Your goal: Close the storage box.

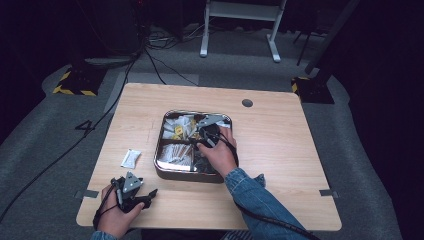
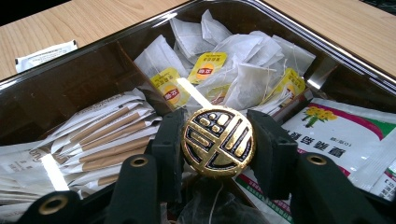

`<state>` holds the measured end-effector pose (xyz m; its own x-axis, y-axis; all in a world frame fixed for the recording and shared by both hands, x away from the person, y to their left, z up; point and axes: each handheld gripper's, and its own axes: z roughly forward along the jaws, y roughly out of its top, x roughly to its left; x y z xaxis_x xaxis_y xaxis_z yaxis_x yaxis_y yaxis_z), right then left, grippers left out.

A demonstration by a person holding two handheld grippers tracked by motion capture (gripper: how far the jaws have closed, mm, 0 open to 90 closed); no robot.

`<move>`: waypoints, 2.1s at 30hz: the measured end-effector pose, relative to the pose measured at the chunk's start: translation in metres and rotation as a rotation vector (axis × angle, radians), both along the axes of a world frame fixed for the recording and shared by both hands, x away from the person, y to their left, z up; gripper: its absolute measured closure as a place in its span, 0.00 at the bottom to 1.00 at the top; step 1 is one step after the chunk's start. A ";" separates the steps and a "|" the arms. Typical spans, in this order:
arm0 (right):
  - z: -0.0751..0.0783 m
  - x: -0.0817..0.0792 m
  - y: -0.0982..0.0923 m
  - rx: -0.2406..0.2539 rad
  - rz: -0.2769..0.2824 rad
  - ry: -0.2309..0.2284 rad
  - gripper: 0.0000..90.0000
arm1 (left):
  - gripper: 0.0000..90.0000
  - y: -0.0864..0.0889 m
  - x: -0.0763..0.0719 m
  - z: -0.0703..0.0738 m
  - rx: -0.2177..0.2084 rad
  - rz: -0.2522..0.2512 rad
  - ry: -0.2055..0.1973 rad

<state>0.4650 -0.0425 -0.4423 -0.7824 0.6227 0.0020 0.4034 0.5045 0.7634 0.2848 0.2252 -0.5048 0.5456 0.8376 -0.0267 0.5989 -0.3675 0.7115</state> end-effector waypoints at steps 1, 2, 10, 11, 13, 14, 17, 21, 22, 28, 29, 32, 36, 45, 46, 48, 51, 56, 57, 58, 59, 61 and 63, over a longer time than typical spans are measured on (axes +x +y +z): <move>0.000 0.000 0.000 0.000 0.001 0.001 0.65 | 0.36 0.000 0.000 0.000 0.000 0.000 0.000; 0.000 0.000 0.000 0.001 0.002 0.002 0.64 | 0.36 0.000 0.000 0.000 0.000 0.000 0.000; 0.004 -0.001 0.001 0.036 0.013 -0.005 0.53 | 0.36 0.000 0.001 0.000 0.002 -0.001 0.000; 0.006 -0.002 0.001 0.038 0.014 -0.009 0.52 | 0.36 0.000 0.001 0.000 0.001 -0.002 0.000; 0.010 -0.002 -0.001 0.041 0.013 -0.023 0.52 | 0.36 0.000 0.001 0.000 0.000 -0.003 0.002; 0.013 -0.003 -0.002 0.046 0.013 -0.027 0.52 | 0.36 0.000 0.001 0.000 0.000 -0.004 0.001; 0.021 -0.004 -0.006 0.056 0.009 -0.039 0.51 | 0.35 0.000 0.002 0.000 -0.001 -0.006 0.000; 0.030 -0.007 -0.013 0.069 0.010 -0.052 0.51 | 0.35 0.000 0.003 0.000 0.001 -0.011 0.002; 0.033 -0.008 -0.015 0.071 0.011 -0.056 0.51 | 0.35 0.000 0.003 0.000 0.000 -0.011 0.001; 0.050 -0.014 -0.030 0.088 0.011 -0.074 0.51 | 0.35 0.000 0.003 0.000 -0.002 -0.010 0.002; 0.053 -0.015 -0.033 0.090 0.010 -0.076 0.51 | 0.35 0.000 0.003 0.000 -0.002 -0.011 0.002; 0.061 -0.020 -0.043 0.101 0.007 -0.083 0.51 | 0.35 0.000 0.004 0.000 0.000 -0.011 0.001; 0.069 -0.024 -0.059 0.109 -0.002 -0.087 0.51 | 0.35 0.000 0.004 0.000 -0.003 -0.010 0.000; 0.083 -0.029 -0.105 0.149 -0.051 -0.107 0.51 | 0.36 0.001 0.003 0.000 -0.001 -0.005 -0.001; 0.085 -0.030 -0.111 0.152 -0.060 -0.110 0.51 | 0.36 0.001 0.003 0.000 -0.001 -0.004 -0.001; 0.086 -0.030 -0.124 0.156 -0.076 -0.117 0.51 | 0.36 0.001 0.003 0.000 -0.001 -0.004 -0.001; 0.088 -0.031 -0.143 0.151 -0.103 -0.121 0.51 | 0.36 0.001 0.003 0.000 -0.001 -0.004 -0.002; 0.089 -0.034 -0.169 0.152 -0.146 -0.121 0.51 | 0.36 0.001 0.003 0.000 -0.001 -0.004 -0.001; 0.089 -0.034 -0.174 0.150 -0.153 -0.121 0.51 | 0.36 0.001 0.003 0.000 0.000 -0.004 -0.002; 0.089 -0.035 -0.176 0.149 -0.156 -0.121 0.51 | 0.36 0.001 0.003 0.000 0.000 -0.004 -0.002; 0.089 -0.035 -0.181 0.149 -0.163 -0.121 0.51 | 0.36 0.001 0.003 0.000 0.000 -0.004 -0.002; 0.088 -0.037 -0.187 0.145 -0.171 -0.117 0.50 | 0.36 0.001 0.003 0.000 0.000 -0.004 -0.001; 0.085 -0.038 -0.192 0.137 -0.177 -0.114 0.50 | 0.36 0.001 0.003 0.000 0.000 -0.004 -0.002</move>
<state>0.4266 -0.2350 -0.3570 -0.6613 0.7500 0.0143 0.3838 0.3220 0.8654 0.2882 0.2257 -0.5049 0.5488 0.8355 -0.0259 0.5965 -0.3697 0.7125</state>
